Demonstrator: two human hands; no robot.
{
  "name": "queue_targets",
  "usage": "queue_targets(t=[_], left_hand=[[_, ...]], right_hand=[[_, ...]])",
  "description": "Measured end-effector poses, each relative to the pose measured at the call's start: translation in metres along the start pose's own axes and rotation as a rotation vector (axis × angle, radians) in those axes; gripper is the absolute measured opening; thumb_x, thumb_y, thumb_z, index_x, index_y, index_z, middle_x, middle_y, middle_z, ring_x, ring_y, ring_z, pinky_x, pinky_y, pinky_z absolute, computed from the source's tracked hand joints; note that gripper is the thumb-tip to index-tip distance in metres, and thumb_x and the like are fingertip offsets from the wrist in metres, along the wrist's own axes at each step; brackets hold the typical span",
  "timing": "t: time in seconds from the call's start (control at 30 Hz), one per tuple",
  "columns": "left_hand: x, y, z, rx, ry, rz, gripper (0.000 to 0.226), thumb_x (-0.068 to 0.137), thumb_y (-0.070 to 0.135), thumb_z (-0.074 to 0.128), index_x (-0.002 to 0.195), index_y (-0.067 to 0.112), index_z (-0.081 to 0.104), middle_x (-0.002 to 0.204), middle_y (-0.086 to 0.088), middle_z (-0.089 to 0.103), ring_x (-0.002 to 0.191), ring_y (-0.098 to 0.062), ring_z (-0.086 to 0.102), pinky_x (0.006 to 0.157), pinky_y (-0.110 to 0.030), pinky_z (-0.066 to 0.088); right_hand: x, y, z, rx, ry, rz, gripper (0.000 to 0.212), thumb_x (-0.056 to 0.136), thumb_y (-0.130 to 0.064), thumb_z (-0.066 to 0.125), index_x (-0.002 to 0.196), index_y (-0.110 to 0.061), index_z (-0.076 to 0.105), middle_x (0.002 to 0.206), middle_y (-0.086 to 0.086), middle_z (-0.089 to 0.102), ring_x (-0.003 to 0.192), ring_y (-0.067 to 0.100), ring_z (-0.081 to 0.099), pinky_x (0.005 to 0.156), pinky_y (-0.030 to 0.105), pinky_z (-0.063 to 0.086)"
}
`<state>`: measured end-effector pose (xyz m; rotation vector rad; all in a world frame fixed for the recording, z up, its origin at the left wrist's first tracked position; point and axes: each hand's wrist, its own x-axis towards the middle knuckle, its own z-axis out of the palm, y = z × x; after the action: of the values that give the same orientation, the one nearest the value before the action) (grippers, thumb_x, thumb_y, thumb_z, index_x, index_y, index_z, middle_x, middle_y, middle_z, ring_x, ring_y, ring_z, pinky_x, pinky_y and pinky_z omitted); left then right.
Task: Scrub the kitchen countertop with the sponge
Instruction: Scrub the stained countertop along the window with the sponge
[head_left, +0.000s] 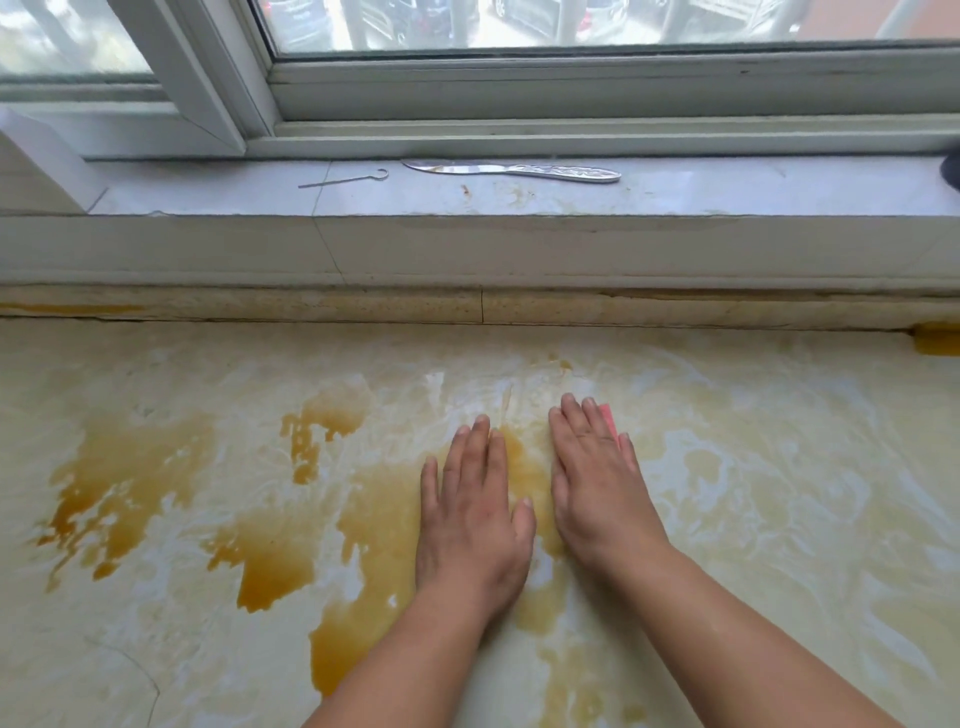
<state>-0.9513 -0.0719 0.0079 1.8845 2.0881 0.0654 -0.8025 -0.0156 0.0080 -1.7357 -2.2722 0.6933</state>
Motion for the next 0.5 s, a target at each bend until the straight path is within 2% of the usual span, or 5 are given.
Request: queue_targets(t=[0.1, 0.3, 0.5], left_hand=[[0.04, 0.002, -0.009, 0.04, -0.014, 0.03, 0.077, 0.102, 0.052, 0.014, 0.164, 0.019, -0.018, 0.166, 0.006, -0.039, 0.15, -0.012, -0.04, 0.125, -0.043, -0.021], [0.05, 0.0, -0.003, 0.074, -0.026, 0.022, 0.081, 0.094, 0.057, 0.003, 0.163, 0.021, -0.021, 0.167, 0.005, -0.038, 0.151, -0.012, -0.039, 0.128, -0.048, -0.013], [0.05, 0.0, -0.003, 0.091, -0.029, 0.019, 0.081, 0.094, 0.057, 0.0, 0.162, 0.02, -0.024, 0.165, 0.004, -0.042, 0.149, -0.013, -0.042, 0.127, -0.049, -0.013]], right_hand=[[0.005, 0.004, 0.0, -0.025, -0.022, 0.003, 0.062, 0.106, -0.027, 0.03, 0.164, -0.028, 0.008, 0.17, -0.014, -0.009, 0.15, 0.004, -0.025, 0.122, 0.034, -0.012], [0.068, -0.007, -0.011, -0.027, 0.01, 0.031, 0.062, 0.104, -0.016, 0.033, 0.163, -0.022, 0.016, 0.172, -0.005, 0.005, 0.158, 0.017, -0.006, 0.126, 0.044, -0.001], [0.022, -0.003, -0.001, -0.017, -0.019, -0.044, 0.063, 0.105, -0.028, 0.033, 0.164, -0.026, 0.01, 0.17, -0.013, -0.009, 0.154, 0.007, -0.022, 0.122, 0.034, -0.013]])
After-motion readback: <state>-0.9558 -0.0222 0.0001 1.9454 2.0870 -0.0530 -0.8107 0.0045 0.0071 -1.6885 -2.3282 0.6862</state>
